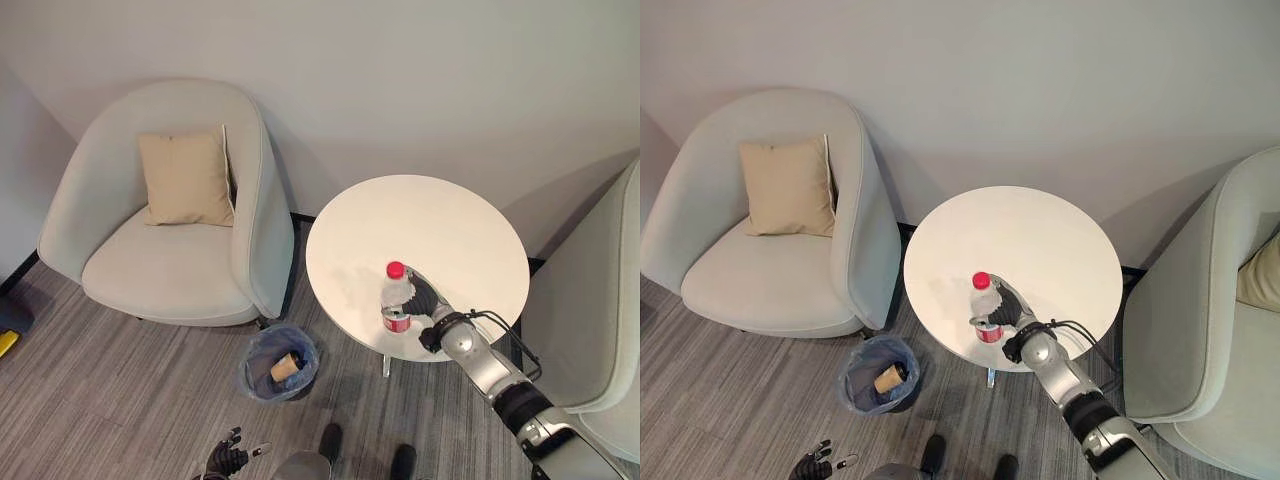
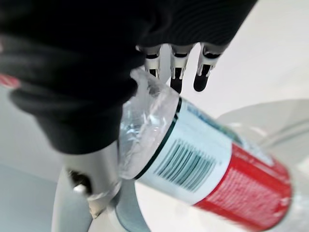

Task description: Gather garbage on tea table into small bin, then transfer packed bag to large trash can.

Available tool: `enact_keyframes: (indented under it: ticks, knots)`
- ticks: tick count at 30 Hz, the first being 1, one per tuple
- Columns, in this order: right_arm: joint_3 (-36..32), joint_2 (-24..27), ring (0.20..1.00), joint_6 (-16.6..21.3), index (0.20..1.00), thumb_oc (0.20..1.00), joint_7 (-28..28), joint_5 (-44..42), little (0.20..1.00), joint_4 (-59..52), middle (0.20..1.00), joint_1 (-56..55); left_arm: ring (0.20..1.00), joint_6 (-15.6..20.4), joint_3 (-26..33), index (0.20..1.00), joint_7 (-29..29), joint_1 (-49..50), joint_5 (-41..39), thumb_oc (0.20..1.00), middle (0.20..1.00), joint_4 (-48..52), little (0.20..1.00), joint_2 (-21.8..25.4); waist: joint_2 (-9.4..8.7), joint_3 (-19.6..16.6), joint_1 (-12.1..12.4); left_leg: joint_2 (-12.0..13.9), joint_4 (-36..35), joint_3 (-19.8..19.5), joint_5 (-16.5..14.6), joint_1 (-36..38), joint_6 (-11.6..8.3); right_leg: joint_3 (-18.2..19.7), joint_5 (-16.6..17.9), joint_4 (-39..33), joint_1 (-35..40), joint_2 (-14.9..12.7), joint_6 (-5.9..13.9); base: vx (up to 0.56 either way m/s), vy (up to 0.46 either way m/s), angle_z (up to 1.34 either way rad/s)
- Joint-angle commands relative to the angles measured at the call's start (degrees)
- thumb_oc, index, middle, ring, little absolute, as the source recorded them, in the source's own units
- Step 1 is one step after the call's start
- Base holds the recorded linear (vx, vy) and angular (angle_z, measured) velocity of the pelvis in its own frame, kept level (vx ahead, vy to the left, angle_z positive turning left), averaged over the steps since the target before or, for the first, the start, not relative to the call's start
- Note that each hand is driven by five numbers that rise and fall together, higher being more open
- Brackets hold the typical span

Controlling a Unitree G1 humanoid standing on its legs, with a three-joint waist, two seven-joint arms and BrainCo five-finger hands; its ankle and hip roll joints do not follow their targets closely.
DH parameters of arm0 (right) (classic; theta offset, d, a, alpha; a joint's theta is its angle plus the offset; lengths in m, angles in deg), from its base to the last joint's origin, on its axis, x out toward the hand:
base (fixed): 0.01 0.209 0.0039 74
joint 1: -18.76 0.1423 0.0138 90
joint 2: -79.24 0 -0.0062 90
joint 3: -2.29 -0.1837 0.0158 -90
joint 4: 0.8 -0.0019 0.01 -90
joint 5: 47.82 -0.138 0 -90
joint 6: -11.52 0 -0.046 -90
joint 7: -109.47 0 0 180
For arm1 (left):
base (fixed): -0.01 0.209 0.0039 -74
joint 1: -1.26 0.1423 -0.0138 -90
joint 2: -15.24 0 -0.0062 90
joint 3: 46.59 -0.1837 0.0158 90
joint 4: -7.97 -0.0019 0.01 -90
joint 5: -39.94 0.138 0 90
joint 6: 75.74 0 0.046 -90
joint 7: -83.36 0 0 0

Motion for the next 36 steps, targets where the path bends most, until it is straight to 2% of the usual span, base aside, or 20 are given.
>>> enact_keyframes:
  ticks: [1,7,14,18,22,26,29,31,36]
  knots:
    - [-0.1,-0.79,0.2,2.71,0.2,0.2,2.8,-5.15,0.2,-3.69,0.2,2.59,1.0,1.55,-2.35,1.0,-0.06,-3.2,-1.78,1.0,1.0,-1.58,1.0,3.66,-3.07,-0.08,1.06,-1.79,0.74,3.35,-2.52,-1.2,-1.06,2.75,-9.23,1.6,3.13,-1.92,3.03,-0.01,0.0,0.21]
    - [-4.08,2.27,0.2,3.91,0.2,0.2,1.8,-5.94,0.2,-14.11,0.2,-3.05,1.0,1.06,-0.38,1.0,0.04,-2.72,-1.62,1.0,1.0,-0.74,1.0,3.44,-3.52,-0.61,-0.16,-1.52,0.68,3.54,-2.82,-0.44,-1.28,2.64,-9.54,1.68,3.88,-1.83,2.93,0.0,-0.012,0.02]
    - [-9.54,5.19,0.2,6.53,0.2,0.2,-2.38,-7.85,0.2,-28.63,0.2,-14.29,1.0,0.43,1.61,1.0,-0.22,-1.85,-1.09,1.0,1.0,-0.25,1.0,2.29,-3.13,-1.1,-2.77,-0.64,1.25,4.69,-3.04,0.83,-1.83,3.26,-10.24,2.25,4.79,-1.53,2.62,-0.03,-0.048,-0.02]
    - [-11.07,5.43,0.2,7.6,0.2,0.2,-3.76,-9.87,0.2,-31.67,0.2,-18.6,1.0,0.45,1.02,1.0,-0.47,-2.38,-1.13,1.0,1.0,0.42,1.0,2.07,-2.48,-0.42,-3.92,-0.31,2.92,4.63,-2.47,-0.55,-2.61,3.21,-10.64,2.55,4.64,-1.24,2.13,-0.1,-0.041,-0.06]
    - [-12.25,5.36,0.2,8.11,0.2,0.2,-3.26,-10.68,0.2,-31.85,0.2,-21.21,1.0,0.74,0.33,1.0,-0.43,-3.17,-1.55,1.0,1.0,1.4,1.0,1.54,-2.01,1.19,-4.62,-0.59,7.27,5.75,-2.16,-4.97,-3.55,1.25,-10.72,2.45,4.31,-1.66,1.71,-0.13,-0.011,0.16]
    - [-13.33,5.7,0.2,7.84,0.2,0.2,-1.82,-9.55,0.2,-31.37,0.2,-21.78,1.0,0.96,-0.16,1.0,-0.32,-3.27,-1.12,1.0,1.0,1.61,1.0,1.05,-2.3,1.64,-5.86,1.13,9.83,13.25,-2.66,-7.18,-1.98,-1.52,-10.42,2.39,3.76,-2.76,1.82,-0.08,0.042,0.65]
    - [-14.13,6.01,0.2,7.19,0.2,0.2,-0.42,-8.94,0.2,-31.45,0.2,-20.78,1.0,1.22,-0.05,1.0,-0.02,-3.96,-0.76,1.0,1.0,1.53,1.0,0.78,-2.33,1.46,-7.05,2.99,9.76,21.41,-3.67,-6.61,-1.13,-4.11,-10.15,2.25,3.67,-3.81,2.26,0.03,0.104,0.65]
    - [-14.45,6.18,0.2,7.04,0.2,0.2,0.47,-8.11,0.2,-31.2,0.2,-19.64,1.0,1.42,0.1,1.0,0.29,-4.26,-0.62,1.0,1.0,1.58,1.0,0.84,-2.4,0.91,-7.33,3.55,9.53,24.36,-5.3,-5.58,-1.6,-5.37,-10.82,1.72,4.65,-4.49,2.95,0.15,0.144,0.85]
    - [-14.27,5.62,0.2,6.09,0.2,0.2,1.15,-6.11,0.2,-30.17,0.2,-17.87,1.0,1.1,0.32,1.0,0.21,-3.76,0.59,1.0,1.0,0.87,1.0,0.53,-1.99,-0.2,-6.71,2.46,8.24,25.37,-6.47,-4.64,-0.57,-7.61,-11.26,2.77,5.59,-6.2,4.0,0.13,0.218,0.49]
